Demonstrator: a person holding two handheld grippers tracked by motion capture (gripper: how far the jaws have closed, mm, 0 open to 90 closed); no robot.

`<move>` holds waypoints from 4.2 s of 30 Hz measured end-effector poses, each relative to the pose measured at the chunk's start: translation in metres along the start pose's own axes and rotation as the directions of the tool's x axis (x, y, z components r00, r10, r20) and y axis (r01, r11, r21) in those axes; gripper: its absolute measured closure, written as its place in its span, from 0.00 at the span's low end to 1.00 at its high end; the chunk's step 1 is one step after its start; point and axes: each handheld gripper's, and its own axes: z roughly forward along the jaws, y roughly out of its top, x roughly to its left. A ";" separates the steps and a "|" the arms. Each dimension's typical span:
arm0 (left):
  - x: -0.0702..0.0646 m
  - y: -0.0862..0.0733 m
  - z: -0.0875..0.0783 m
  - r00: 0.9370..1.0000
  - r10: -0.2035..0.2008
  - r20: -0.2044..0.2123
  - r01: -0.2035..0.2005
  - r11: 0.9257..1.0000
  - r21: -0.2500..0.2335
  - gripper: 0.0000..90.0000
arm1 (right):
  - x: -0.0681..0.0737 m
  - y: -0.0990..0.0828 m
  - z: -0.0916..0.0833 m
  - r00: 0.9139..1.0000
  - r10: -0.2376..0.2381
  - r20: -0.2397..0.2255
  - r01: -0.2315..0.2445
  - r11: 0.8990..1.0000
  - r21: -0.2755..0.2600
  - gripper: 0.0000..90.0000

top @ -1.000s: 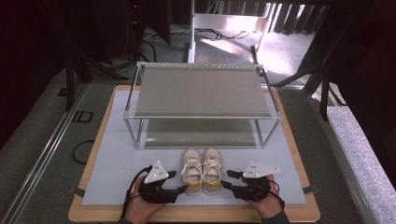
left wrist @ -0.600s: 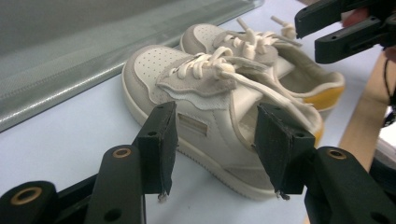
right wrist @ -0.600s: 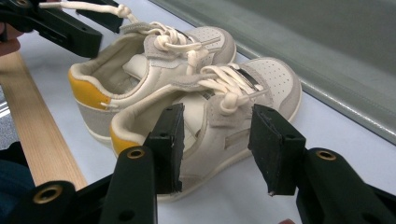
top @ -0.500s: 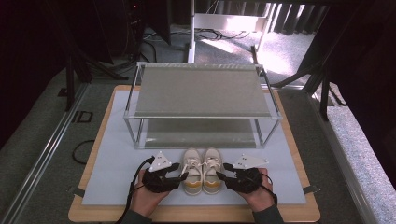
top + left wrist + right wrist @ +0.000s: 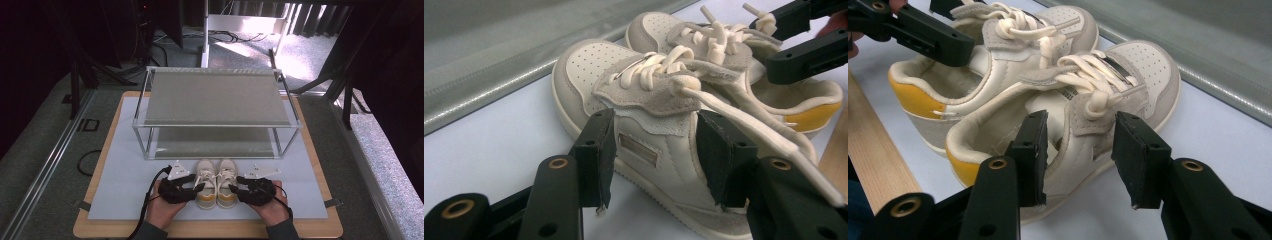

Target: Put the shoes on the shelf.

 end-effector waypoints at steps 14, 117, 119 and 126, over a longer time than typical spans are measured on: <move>0.002 0.000 0.002 0.997 -0.070 0.016 0.070 0.998 0.006 0.61 | 0.000 0.002 0.003 0.999 0.036 0.010 -0.036 0.999 0.026 0.72; 0.037 0.042 0.023 0.980 -0.196 0.029 0.197 0.953 -0.230 0.65 | -0.051 0.030 0.012 0.985 0.169 -0.045 -0.175 0.957 -0.231 0.80; 0.038 0.042 0.025 0.980 -0.198 0.025 0.198 0.953 -0.230 0.65 | -0.052 0.030 0.014 0.984 0.173 -0.043 -0.178 0.956 -0.231 0.80; 0.043 0.042 0.029 0.978 -0.208 0.017 0.206 0.949 -0.240 0.65 | -0.056 0.030 0.020 0.982 0.182 -0.042 -0.187 0.953 -0.238 0.80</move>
